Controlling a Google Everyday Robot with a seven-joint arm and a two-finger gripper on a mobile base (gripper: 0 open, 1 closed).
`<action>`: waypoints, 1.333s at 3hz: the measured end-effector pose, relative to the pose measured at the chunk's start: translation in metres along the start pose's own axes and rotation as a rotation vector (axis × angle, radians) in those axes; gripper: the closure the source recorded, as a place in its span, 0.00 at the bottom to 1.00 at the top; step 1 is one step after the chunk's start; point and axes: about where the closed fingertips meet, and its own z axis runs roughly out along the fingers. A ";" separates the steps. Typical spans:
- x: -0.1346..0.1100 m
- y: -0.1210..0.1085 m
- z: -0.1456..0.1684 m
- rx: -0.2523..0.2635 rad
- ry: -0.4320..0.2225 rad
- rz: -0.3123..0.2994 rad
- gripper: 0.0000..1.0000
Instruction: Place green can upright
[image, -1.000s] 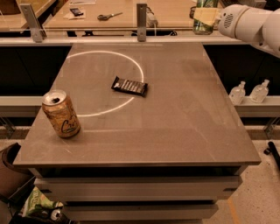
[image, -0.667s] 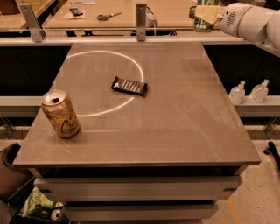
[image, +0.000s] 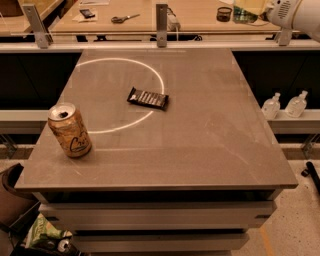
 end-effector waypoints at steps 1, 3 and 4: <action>-0.006 -0.005 -0.016 -0.032 0.018 -0.060 1.00; 0.008 -0.019 -0.033 -0.104 0.040 -0.137 1.00; 0.020 -0.027 -0.035 -0.134 0.028 -0.161 1.00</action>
Offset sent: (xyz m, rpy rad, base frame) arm -0.0177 -0.0561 0.0059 -0.1700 -0.0401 0.1259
